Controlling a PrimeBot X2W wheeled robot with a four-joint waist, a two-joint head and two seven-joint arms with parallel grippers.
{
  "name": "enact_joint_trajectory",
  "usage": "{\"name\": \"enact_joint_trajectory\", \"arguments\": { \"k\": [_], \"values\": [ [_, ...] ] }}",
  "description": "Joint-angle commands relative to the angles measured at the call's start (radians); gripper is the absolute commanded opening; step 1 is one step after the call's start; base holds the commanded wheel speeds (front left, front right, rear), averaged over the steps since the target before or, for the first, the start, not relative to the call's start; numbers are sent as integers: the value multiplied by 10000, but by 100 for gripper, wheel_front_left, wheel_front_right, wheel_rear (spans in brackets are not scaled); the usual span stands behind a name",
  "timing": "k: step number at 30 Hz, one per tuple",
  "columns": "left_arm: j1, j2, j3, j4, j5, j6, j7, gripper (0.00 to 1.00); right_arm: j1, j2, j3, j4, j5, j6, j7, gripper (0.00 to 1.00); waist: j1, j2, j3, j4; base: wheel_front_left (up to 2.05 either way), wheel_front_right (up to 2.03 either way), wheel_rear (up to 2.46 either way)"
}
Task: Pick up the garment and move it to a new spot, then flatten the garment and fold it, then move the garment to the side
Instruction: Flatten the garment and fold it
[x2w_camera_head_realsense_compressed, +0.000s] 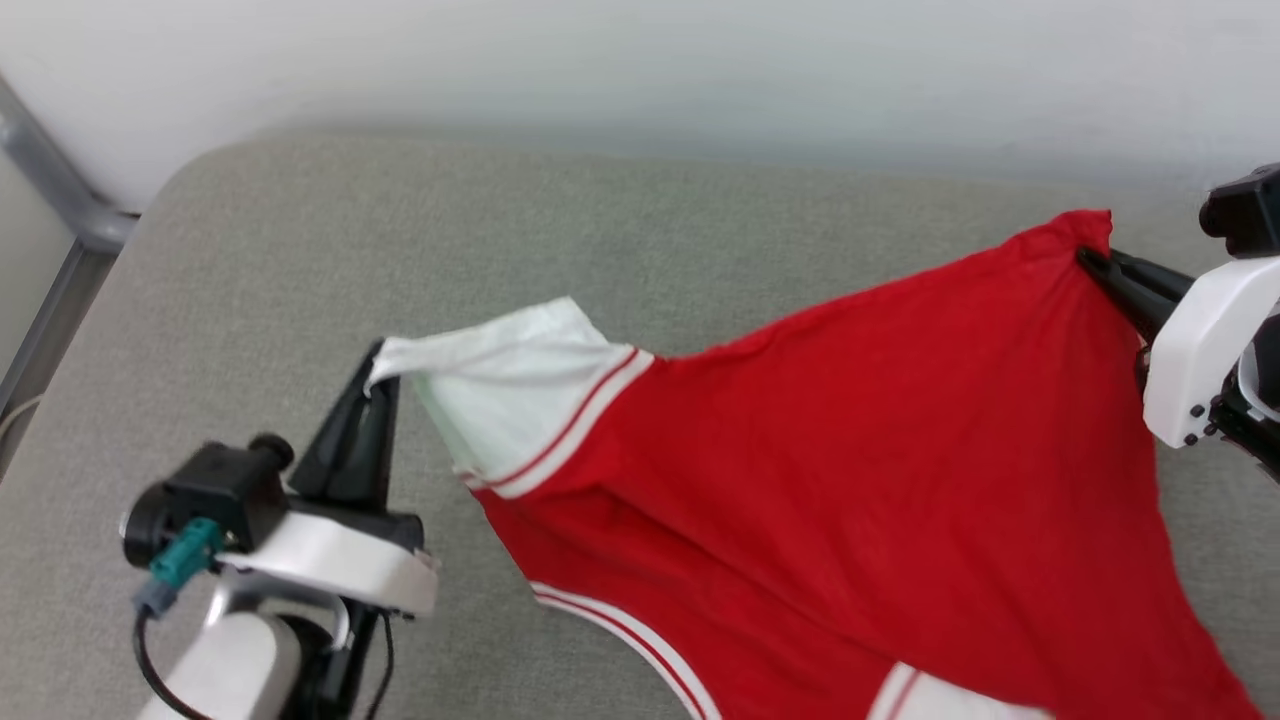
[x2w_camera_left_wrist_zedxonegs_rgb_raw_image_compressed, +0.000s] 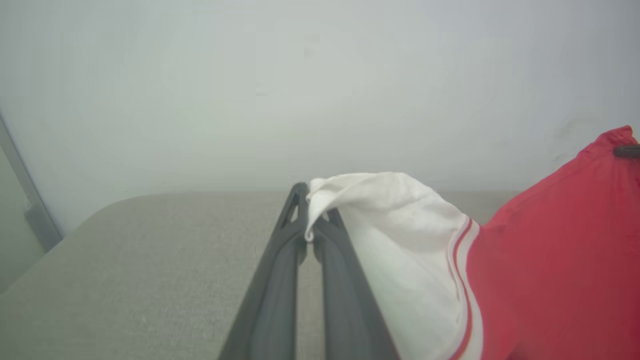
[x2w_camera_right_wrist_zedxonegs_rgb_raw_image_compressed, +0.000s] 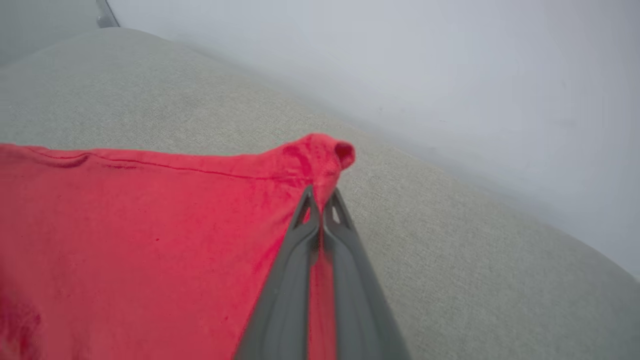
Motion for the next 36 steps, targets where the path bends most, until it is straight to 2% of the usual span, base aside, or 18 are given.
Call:
{"name": "enact_joint_trajectory", "arguments": {
  "k": [1,11,20,27,36],
  "values": [
    [-400,168,99,-210,134,51,123,0,211,22,-226,-273,-105,-11,-186,0,0,0,-419,-368,0,0,0],
    [-3103,957,432,-714,505,-367,1057,0,397,387,-2219,-1992,-841,-11,-451,0,0,0,-640,-906,0,0,0],
    [-6281,973,395,-135,645,-997,1671,0,-816,1062,-3366,-2826,-1685,-11,164,0,0,0,170,-1155,0,0,0],
    [-8786,803,340,838,764,-1473,1919,0,-2843,1454,-3678,-2372,-2273,-11,490,0,0,0,1286,-1236,0,0,0],
    [-12640,558,249,3120,1055,-2198,1863,0,-6323,2077,-3399,-536,-3075,-11,183,0,0,0,2786,-1478,0,0,0]
  ]
}}
